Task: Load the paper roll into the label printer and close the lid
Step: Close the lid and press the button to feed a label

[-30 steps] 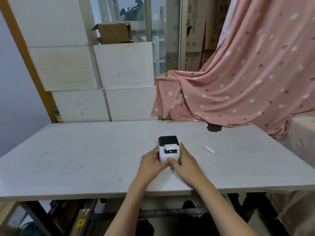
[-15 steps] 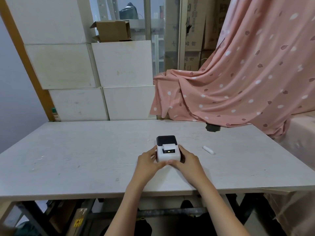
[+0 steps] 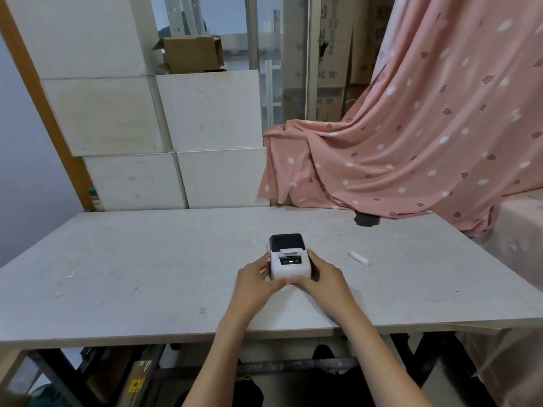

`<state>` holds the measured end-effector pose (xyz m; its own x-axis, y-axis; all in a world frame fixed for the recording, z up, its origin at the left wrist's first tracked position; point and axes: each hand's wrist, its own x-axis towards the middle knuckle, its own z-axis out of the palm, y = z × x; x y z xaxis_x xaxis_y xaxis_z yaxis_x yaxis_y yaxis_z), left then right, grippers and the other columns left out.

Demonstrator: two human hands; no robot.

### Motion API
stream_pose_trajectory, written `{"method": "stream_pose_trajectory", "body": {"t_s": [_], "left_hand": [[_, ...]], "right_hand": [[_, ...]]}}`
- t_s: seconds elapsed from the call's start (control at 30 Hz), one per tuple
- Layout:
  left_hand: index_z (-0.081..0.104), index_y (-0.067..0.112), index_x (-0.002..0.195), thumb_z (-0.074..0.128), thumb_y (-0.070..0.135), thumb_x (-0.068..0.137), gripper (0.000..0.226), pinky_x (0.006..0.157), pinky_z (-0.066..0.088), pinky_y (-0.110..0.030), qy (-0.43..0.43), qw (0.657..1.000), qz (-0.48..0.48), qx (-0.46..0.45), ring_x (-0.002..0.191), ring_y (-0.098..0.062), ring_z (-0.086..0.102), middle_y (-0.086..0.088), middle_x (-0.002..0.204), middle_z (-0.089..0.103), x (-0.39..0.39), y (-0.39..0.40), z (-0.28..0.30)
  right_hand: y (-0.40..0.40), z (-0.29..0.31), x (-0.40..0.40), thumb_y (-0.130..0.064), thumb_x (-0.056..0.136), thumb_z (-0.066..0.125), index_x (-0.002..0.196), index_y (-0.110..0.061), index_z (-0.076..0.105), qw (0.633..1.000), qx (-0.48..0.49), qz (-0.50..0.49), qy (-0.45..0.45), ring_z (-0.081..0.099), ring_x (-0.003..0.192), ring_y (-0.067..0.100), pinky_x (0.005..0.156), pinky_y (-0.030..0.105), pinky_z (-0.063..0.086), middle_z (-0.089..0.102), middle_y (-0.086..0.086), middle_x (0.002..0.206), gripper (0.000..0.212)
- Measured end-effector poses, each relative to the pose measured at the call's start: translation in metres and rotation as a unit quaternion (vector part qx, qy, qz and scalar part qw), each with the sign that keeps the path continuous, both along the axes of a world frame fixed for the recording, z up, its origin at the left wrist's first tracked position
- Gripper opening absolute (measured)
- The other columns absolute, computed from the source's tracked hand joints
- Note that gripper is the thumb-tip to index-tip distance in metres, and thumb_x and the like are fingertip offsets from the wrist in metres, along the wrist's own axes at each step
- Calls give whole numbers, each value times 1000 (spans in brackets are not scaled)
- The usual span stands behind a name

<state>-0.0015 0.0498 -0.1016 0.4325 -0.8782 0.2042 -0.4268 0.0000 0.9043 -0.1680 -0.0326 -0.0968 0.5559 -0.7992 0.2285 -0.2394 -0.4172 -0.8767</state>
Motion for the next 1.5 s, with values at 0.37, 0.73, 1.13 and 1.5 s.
{"method": "stream_pose_trajectory", "body": {"t_s": [0.37, 0.73, 1.13, 1.5], "left_hand": [[60, 38, 135, 90, 35, 71, 70, 99, 53, -23, -11, 1000, 10, 4, 115, -1, 65, 12, 122, 71, -1, 1, 1], [61, 39, 133, 88, 32, 73, 66, 92, 52, -14, -17, 1000, 14, 9, 111, 3, 65, 15, 117, 72, -1, 0, 0], [60, 41, 133, 88, 33, 73, 67, 97, 54, -22, -13, 1000, 14, 4, 111, 4, 65, 16, 116, 72, -1, 1, -1], [59, 37, 136, 88, 30, 74, 69, 85, 48, -4, -12, 1000, 16, 11, 106, 8, 64, 19, 111, 69, -2, 2, 1]], "right_hand": [[-1, -2, 0, -33, 83, 80, 133, -38, 59, 1000, -1, -1, 0, 68, 104, -1, 92, 26, 57, 74, -18, 112, 54], [-2, -3, 0, -35, 83, 80, 131, -39, 59, 1000, -1, -3, 5, 68, 103, -1, 91, 26, 57, 74, -18, 112, 53], [-1, -2, 0, -35, 82, 81, 133, -39, 59, 1000, 7, -7, 7, 68, 106, 2, 94, 31, 57, 74, -19, 113, 56], [0, -2, 0, -36, 80, 81, 130, -40, 61, 1000, 10, -6, 2, 69, 103, 2, 93, 33, 58, 75, -17, 111, 55]]}}
